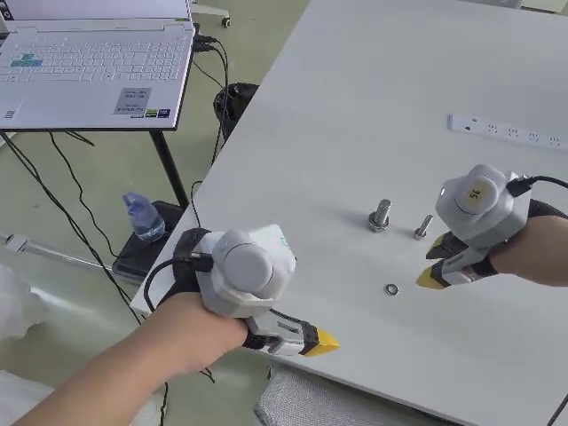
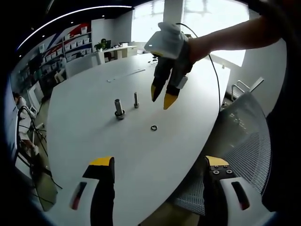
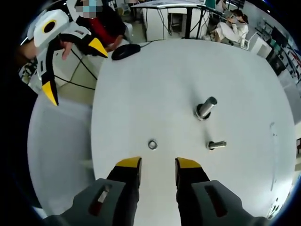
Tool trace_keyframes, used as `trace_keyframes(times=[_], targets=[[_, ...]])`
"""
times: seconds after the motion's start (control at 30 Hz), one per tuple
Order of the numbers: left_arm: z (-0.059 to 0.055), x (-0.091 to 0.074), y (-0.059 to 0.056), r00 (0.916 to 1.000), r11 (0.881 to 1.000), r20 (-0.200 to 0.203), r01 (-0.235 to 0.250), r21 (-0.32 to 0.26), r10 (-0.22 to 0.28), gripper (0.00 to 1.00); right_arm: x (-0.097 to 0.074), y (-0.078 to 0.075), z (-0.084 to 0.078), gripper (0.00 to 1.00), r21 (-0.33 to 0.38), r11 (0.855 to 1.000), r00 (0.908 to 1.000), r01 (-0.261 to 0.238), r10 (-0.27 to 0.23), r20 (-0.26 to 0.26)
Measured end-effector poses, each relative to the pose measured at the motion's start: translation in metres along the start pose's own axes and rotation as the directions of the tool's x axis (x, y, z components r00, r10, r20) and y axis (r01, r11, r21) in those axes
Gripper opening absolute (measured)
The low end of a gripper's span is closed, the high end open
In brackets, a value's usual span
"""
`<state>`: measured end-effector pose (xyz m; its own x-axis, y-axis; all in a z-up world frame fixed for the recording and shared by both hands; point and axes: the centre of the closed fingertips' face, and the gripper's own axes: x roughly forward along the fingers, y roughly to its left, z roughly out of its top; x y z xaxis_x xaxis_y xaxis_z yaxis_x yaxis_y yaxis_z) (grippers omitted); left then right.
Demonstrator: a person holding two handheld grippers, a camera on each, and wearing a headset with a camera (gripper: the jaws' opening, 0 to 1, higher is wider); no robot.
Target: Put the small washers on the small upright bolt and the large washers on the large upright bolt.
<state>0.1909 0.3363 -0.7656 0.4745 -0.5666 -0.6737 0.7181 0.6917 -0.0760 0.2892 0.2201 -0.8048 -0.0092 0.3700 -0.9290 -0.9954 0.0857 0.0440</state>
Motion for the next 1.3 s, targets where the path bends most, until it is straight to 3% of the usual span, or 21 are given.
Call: trace_keyframes(times=[0.57,1.03,1.3], targets=[[-0.003,-0.001,-0.004,1.0,1.0,0.007,0.004,-0.011,-0.004,0.77,0.025,0.009,0.0,0.3,-0.011,1.0,0.9999,-0.012,0.012,0.007],[-0.004,0.001,0.002,1.0,1.0,0.002,0.002,-0.011,-0.002,0.77,0.051,0.004,0.005,0.29,-0.012,1.0,0.9989,0.028,-0.028,0.038],[-0.001,0.0,0.004,1.0,1.0,0.005,0.0,-0.011,0.0,0.77,0.06,0.006,0.003,0.27,-0.015,1.0,0.9991,0.025,-0.025,0.033]])
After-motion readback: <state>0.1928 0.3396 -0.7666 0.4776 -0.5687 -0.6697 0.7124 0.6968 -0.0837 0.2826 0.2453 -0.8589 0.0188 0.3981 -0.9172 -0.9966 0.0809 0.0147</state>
